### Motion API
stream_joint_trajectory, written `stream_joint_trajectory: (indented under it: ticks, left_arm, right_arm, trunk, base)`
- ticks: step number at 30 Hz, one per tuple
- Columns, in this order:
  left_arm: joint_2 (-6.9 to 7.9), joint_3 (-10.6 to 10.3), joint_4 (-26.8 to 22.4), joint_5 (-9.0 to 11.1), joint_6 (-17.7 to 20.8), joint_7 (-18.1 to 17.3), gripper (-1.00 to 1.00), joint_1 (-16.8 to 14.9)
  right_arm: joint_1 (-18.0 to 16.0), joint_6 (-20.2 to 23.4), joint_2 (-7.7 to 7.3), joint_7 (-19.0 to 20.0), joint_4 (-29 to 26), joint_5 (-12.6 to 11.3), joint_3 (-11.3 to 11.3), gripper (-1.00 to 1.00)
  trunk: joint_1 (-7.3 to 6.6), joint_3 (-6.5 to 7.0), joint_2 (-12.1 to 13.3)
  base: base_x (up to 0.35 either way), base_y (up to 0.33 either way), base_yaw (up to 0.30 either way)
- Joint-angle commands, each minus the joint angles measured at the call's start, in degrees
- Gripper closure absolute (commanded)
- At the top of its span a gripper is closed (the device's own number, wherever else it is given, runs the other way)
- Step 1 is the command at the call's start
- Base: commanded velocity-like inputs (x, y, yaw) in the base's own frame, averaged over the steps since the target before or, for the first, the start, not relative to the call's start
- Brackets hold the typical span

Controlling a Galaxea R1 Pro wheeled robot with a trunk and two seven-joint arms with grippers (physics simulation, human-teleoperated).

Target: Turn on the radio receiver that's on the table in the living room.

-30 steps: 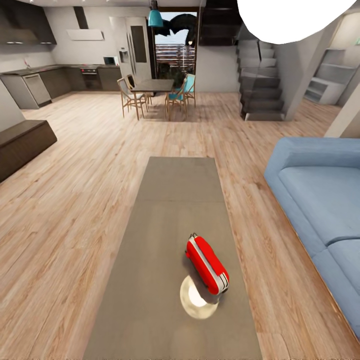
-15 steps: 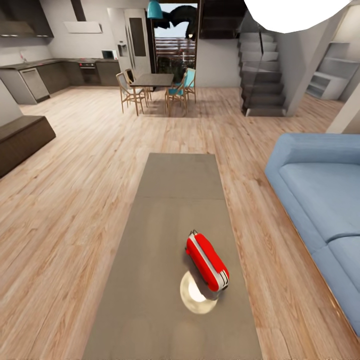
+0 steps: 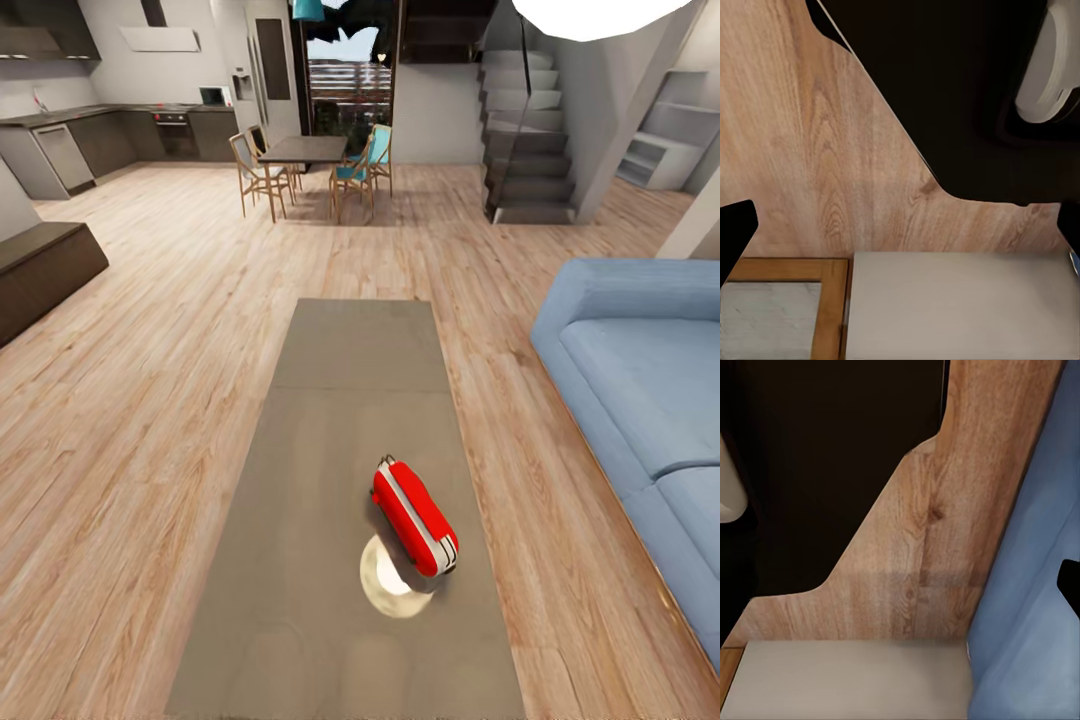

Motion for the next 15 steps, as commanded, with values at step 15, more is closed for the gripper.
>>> stream_joint_trajectory:
  ticks: [15]
  left_arm:
    - [0.05, 0.00, 0.00, 0.00, 0.00, 0.01, -1.00, 0.01]
  right_arm:
    - [0.00, 0.07, 0.00, 0.01, 0.00, -0.06, -0.03, -1.00]
  trunk:
    - [0.00, -1.06, 0.00]
  base:
    - [0.000, 0.000, 0.000]
